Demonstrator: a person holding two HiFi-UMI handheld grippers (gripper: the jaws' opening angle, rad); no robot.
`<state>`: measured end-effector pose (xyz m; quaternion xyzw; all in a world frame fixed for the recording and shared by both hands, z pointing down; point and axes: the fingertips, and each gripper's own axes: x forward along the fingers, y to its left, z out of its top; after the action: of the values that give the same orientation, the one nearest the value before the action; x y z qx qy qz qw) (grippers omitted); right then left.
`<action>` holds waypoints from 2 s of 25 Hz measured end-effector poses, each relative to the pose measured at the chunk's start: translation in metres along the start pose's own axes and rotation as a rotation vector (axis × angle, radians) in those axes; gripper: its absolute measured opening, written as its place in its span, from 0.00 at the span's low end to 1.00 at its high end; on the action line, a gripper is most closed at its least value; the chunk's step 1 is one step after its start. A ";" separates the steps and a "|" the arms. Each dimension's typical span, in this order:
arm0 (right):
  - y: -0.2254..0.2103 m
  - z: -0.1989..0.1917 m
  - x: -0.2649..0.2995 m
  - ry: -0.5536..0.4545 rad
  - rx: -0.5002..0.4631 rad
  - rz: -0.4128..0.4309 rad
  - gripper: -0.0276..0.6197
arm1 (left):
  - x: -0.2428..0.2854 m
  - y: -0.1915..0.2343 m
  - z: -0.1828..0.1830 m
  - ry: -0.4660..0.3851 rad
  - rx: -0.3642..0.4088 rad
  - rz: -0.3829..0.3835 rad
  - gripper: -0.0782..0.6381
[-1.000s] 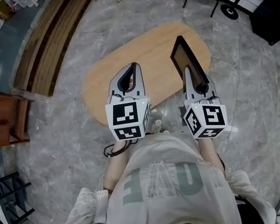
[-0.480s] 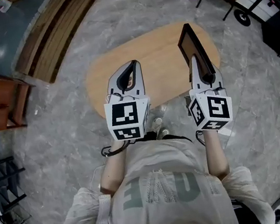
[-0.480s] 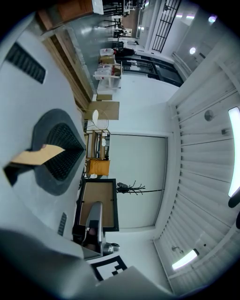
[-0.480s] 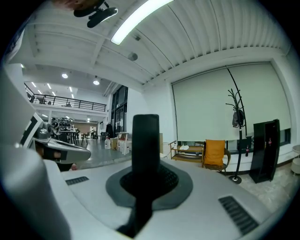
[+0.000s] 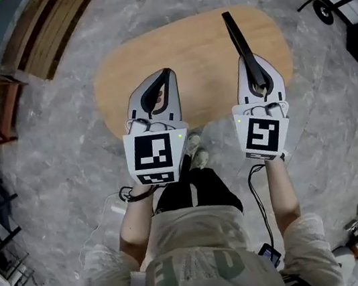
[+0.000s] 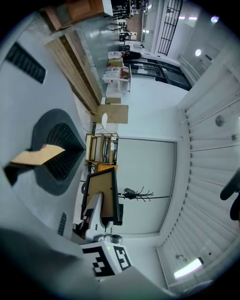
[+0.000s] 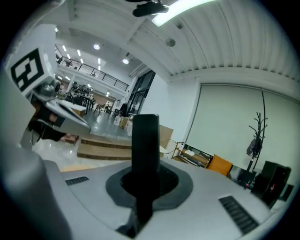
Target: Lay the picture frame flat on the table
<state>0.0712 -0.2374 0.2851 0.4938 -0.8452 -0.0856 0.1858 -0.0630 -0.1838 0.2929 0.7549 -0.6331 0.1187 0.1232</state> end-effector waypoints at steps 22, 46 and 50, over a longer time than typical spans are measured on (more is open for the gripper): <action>0.165 -0.270 0.110 0.128 -0.871 0.093 0.07 | 0.075 0.035 -0.253 0.158 -0.134 0.040 0.12; 0.220 -0.374 0.122 0.143 -1.194 0.218 0.07 | 0.075 0.020 -0.322 0.228 -0.128 0.010 0.12; 0.222 -0.377 0.122 0.162 -1.172 0.268 0.07 | 0.074 0.021 -0.318 0.227 -0.110 0.012 0.12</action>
<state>-0.0107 -0.2179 0.7310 0.2036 -0.6952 -0.4747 0.4998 -0.0781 -0.1490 0.6174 0.7248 -0.6253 0.1694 0.2346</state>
